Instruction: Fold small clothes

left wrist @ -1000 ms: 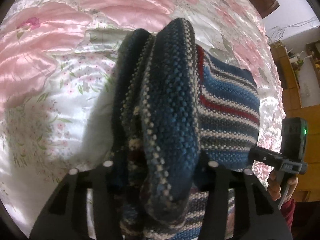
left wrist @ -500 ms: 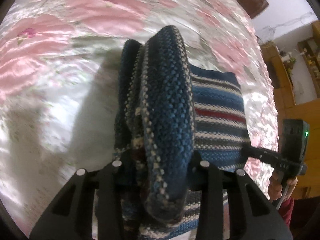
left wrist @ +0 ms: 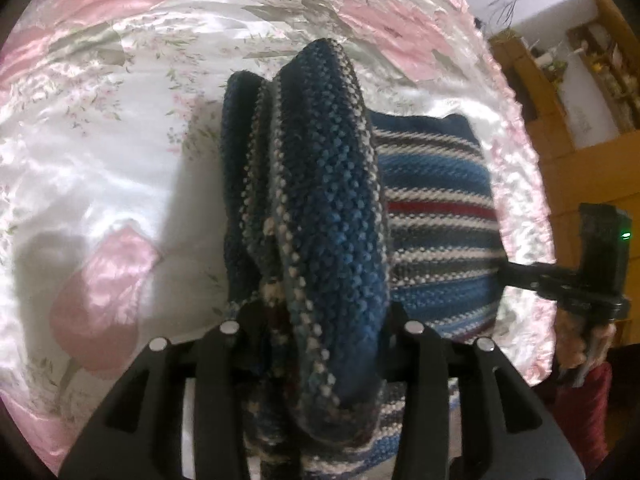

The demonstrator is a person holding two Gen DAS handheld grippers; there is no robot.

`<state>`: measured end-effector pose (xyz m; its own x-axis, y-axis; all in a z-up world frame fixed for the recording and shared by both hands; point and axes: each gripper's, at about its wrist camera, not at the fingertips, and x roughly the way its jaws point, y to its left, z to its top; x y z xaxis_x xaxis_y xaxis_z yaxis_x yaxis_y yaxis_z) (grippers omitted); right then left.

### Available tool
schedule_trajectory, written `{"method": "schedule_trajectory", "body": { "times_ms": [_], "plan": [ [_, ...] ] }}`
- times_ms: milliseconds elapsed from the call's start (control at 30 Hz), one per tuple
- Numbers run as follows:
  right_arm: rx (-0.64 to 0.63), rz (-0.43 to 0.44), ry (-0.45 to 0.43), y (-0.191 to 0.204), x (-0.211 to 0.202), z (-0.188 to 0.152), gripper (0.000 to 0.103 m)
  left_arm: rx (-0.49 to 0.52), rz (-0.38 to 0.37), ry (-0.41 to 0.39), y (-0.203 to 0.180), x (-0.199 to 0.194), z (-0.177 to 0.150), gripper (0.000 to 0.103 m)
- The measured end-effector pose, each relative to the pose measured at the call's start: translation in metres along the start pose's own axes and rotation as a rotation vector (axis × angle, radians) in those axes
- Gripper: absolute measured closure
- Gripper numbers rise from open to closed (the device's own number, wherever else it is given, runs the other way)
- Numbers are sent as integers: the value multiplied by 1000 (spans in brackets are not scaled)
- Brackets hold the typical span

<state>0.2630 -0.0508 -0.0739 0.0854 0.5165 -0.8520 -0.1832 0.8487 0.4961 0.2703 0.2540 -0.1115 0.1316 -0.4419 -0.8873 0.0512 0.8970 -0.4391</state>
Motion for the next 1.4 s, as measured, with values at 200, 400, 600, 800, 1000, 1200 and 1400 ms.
{"method": "schedule_trajectory", "body": {
  "times_ms": [200,400,600,800,1000,1200,1400],
  "plan": [
    [42,25,18,-5,34,12,41,-16,-3,32,12,11,14,46],
    [75,87,-2,-10,38,12,69,-60,-44,27,14,29,21,33],
    [46,130,-50,1,1,0,78,-86,-109,22,6,20,12,68],
    [33,88,-94,-13,-62,-30,78,-88,-203,33,-41,15,-10,69],
    [87,-6,-68,-58,-77,-66,77,-14,-208,34,-103,33,-33,69],
    [163,32,-90,-96,-45,-88,71,77,-85,-3,-113,59,-61,59],
    [154,-26,-126,-82,-53,-95,56,48,-35,-40,-103,62,-67,53]
  ]
}}
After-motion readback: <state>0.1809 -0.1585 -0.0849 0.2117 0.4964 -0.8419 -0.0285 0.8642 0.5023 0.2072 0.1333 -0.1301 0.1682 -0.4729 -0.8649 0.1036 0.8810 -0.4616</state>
